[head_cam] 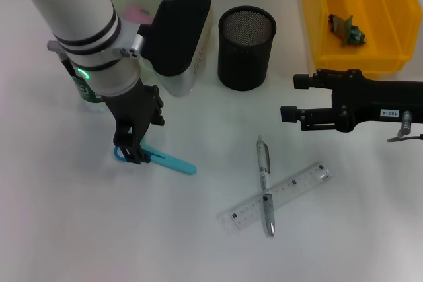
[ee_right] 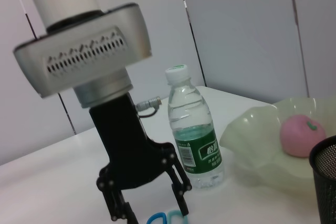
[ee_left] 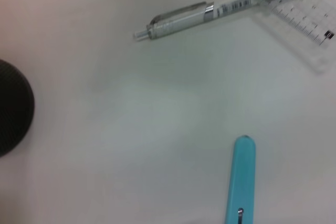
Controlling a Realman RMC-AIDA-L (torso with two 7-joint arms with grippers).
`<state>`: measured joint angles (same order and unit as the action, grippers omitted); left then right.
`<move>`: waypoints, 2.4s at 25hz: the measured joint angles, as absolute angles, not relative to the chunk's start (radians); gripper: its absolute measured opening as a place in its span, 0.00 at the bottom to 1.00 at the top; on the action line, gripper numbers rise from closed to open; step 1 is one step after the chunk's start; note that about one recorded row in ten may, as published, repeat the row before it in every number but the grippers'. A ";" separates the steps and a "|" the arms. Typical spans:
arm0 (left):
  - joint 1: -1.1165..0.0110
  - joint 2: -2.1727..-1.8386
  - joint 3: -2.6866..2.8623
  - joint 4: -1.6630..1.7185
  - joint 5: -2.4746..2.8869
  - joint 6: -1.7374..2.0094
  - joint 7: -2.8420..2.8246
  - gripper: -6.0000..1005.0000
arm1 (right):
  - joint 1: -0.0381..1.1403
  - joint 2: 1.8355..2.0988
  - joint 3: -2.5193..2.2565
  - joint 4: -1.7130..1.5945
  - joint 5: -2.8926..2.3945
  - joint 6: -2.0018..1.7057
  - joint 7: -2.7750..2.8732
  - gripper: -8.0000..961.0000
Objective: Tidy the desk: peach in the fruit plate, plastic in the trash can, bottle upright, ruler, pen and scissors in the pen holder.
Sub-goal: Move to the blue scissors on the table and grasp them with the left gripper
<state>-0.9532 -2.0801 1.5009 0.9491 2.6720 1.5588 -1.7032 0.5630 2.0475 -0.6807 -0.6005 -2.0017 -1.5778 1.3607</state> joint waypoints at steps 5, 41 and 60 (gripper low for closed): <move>-0.963 -2.080 1.552 0.891 2.665 1.506 -1.701 0.75 | 0.564 2.046 -0.683 -0.598 -2.002 -1.579 1.361 0.87; -0.973 -2.080 1.666 0.836 2.630 1.432 -1.696 0.41 | 0.555 2.043 -0.684 -0.598 -2.004 -1.582 1.361 0.87; -0.977 -2.080 1.691 0.816 2.626 1.397 -1.686 0.38 | 0.557 2.042 -0.683 -0.598 -2.003 -1.581 1.359 0.87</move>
<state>-0.9772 -2.0800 1.6914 0.8160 2.6262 1.3970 -1.6861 0.5568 2.0419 -0.6831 -0.5983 -2.0033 -1.5810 1.3591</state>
